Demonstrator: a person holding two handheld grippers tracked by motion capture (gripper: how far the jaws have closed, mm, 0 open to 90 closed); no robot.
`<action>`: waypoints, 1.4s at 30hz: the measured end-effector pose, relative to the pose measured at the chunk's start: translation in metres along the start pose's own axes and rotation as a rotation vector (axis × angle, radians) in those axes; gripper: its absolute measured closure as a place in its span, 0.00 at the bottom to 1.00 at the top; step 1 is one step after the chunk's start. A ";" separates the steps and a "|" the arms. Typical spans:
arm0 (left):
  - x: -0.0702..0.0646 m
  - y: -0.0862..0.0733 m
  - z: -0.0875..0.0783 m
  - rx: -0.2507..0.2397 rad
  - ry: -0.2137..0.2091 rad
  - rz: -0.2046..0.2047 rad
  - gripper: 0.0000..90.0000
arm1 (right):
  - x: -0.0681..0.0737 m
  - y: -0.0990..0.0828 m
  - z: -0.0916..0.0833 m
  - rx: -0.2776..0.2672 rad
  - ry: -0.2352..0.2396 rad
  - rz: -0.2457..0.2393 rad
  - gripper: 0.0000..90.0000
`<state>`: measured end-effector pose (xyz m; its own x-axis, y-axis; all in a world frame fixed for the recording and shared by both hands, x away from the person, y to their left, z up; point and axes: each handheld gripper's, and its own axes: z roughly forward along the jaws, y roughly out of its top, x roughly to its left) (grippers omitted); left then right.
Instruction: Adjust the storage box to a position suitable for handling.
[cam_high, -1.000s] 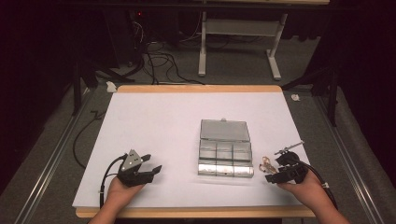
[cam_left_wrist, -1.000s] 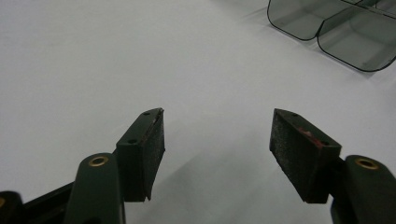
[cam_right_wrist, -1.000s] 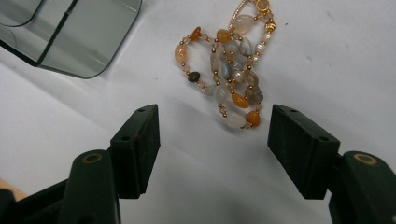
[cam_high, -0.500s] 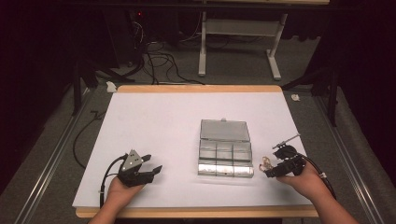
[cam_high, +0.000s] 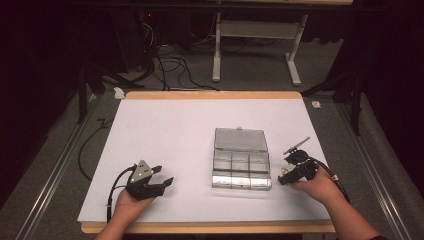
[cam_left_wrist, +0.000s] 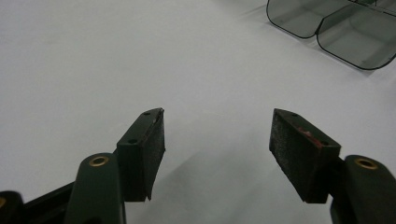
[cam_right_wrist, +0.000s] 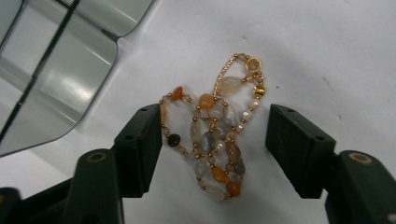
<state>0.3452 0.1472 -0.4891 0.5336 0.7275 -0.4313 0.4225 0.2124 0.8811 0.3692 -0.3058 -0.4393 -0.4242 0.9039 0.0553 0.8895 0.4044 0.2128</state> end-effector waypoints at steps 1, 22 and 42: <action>0.000 0.000 0.000 0.002 -0.002 0.006 0.40 | 0.001 0.000 0.000 0.003 -0.001 -0.008 0.48; 0.000 -0.001 0.000 0.003 0.001 0.007 0.40 | 0.012 0.007 -0.015 0.033 0.008 -0.098 0.92; -0.001 -0.001 0.000 0.004 0.000 0.007 0.40 | 0.012 0.019 -0.065 0.025 0.007 -0.106 0.93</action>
<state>0.3450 0.1464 -0.4895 0.5362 0.7292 -0.4251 0.4221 0.2045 0.8832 0.3698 -0.2968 -0.3713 -0.5171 0.8549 0.0406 0.8436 0.5011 0.1932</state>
